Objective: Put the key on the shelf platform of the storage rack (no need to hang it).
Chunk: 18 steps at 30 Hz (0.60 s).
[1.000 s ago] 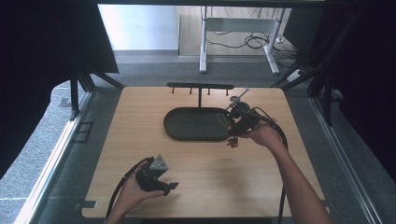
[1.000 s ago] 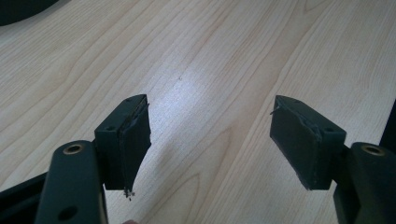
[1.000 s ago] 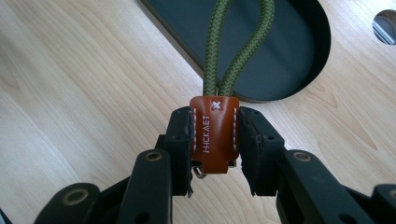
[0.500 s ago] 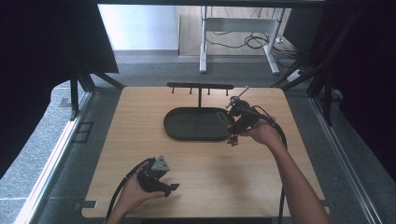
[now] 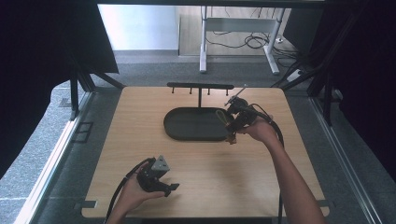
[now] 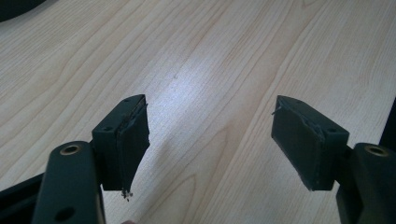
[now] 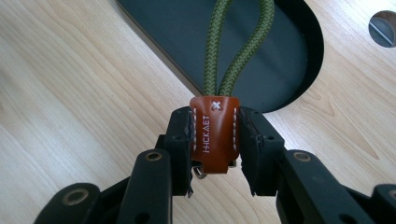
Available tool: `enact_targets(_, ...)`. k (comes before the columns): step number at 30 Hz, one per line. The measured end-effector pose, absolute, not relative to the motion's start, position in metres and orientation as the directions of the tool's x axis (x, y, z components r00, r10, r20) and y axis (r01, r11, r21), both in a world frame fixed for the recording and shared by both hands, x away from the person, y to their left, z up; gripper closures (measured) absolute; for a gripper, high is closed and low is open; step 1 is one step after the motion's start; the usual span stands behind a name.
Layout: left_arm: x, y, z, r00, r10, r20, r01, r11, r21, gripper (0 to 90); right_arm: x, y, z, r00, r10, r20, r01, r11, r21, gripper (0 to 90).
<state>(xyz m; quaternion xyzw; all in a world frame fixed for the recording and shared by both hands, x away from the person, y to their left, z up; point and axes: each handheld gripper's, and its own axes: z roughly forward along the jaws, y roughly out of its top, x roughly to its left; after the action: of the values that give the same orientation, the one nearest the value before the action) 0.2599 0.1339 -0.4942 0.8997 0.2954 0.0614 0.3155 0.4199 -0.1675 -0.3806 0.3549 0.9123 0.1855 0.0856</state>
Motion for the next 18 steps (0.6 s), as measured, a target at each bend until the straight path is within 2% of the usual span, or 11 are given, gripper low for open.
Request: enact_targets(18, 0.26, 0.136, -0.493, 0.813, 0.576, -0.081, 0.497, -0.616, 0.611, 28.2, 0.434, -0.16, -0.374, -0.728, 0.686, -0.026, 0.619, 0.673, 0.405, 67.2)
